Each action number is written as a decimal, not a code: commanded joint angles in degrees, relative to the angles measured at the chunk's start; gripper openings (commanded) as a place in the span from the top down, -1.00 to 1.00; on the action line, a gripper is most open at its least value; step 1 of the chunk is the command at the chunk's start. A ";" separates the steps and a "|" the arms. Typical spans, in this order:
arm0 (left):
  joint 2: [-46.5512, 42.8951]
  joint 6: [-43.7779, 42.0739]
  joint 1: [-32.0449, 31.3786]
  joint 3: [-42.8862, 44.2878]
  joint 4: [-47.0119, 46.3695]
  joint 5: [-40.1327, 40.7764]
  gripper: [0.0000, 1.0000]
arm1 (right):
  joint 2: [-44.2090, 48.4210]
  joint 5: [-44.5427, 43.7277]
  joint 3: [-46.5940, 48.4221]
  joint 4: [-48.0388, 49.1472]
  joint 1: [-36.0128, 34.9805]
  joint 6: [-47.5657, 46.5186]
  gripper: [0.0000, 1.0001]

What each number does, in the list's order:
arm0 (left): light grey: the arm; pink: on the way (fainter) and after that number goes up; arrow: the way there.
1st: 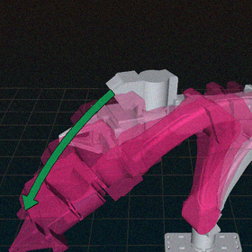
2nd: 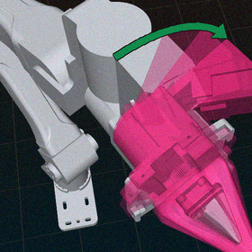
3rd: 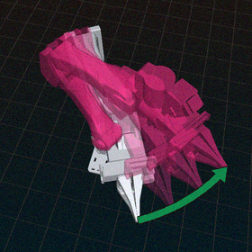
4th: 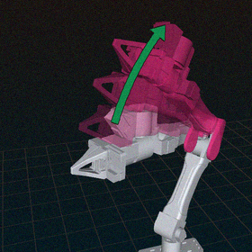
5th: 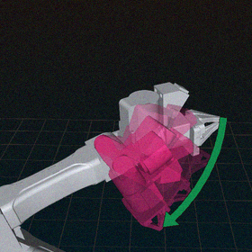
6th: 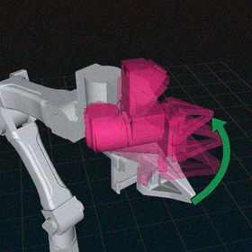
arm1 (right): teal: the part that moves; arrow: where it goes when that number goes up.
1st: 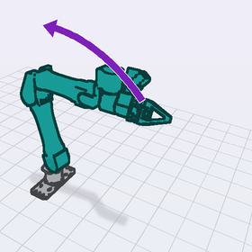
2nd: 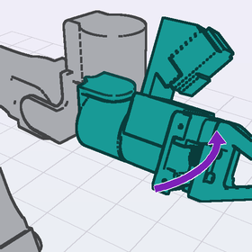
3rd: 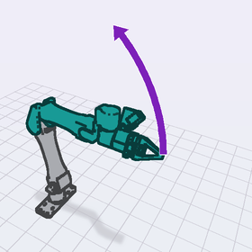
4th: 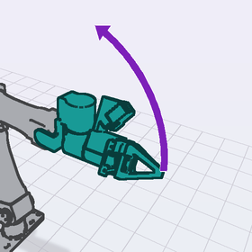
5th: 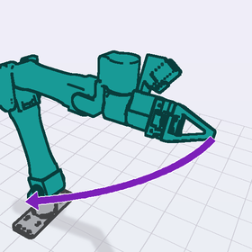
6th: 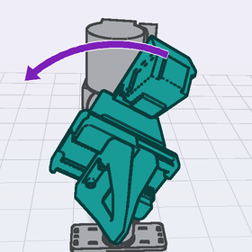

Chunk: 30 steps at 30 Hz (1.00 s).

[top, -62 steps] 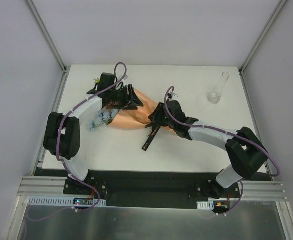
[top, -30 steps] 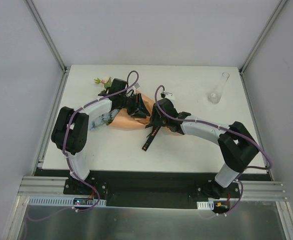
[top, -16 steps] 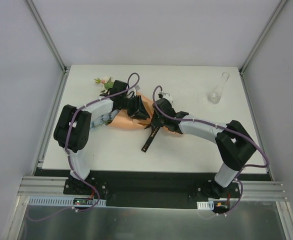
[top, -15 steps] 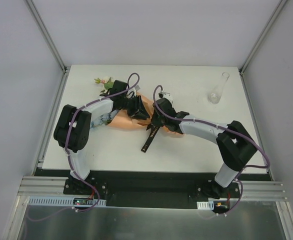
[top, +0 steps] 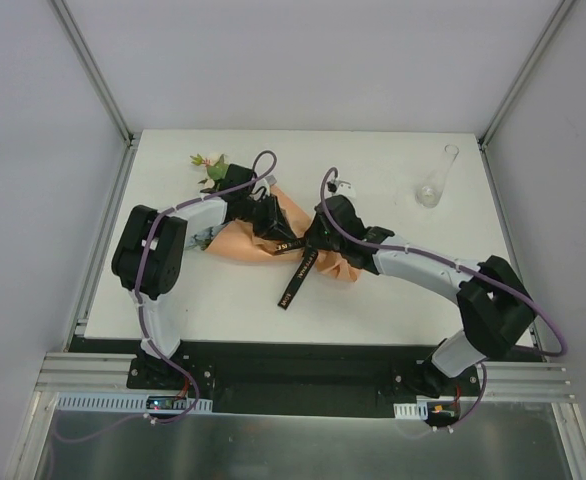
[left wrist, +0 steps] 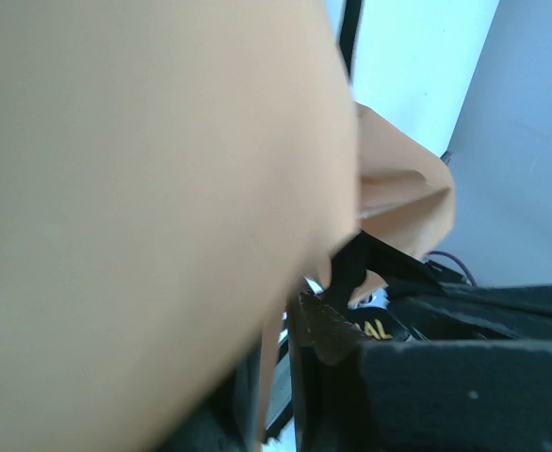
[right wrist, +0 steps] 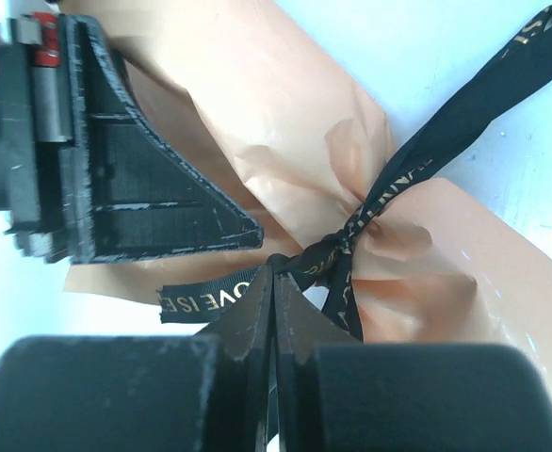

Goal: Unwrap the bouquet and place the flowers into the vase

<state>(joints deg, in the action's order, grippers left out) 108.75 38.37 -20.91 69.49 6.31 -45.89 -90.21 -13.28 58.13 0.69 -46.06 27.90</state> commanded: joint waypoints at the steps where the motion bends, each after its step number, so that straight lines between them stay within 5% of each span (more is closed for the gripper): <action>1: 1.46 1.09 1.04 -0.94 -0.33 1.50 0.79 | 4.61 -1.58 -0.21 2.13 -0.25 0.40 0.98; 5: 2.60 2.15 1.04 -2.17 -0.33 3.35 1.00 | 6.01 -1.49 -0.56 2.47 0.45 1.45 0.99; 18: 6.30 2.68 0.78 -3.22 -0.24 6.95 1.00 | 17.87 -0.08 -1.44 4.94 1.59 3.04 0.99; 30: 6.21 2.76 0.43 -2.96 -0.33 6.60 1.00 | 33.08 -6.23 17.45 -13.95 1.59 -11.27 0.98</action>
<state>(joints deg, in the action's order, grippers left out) 114.28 40.34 -20.21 66.96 4.10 -41.45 -62.54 -15.49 68.45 -7.99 -44.71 23.66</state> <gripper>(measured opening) 0.002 0.012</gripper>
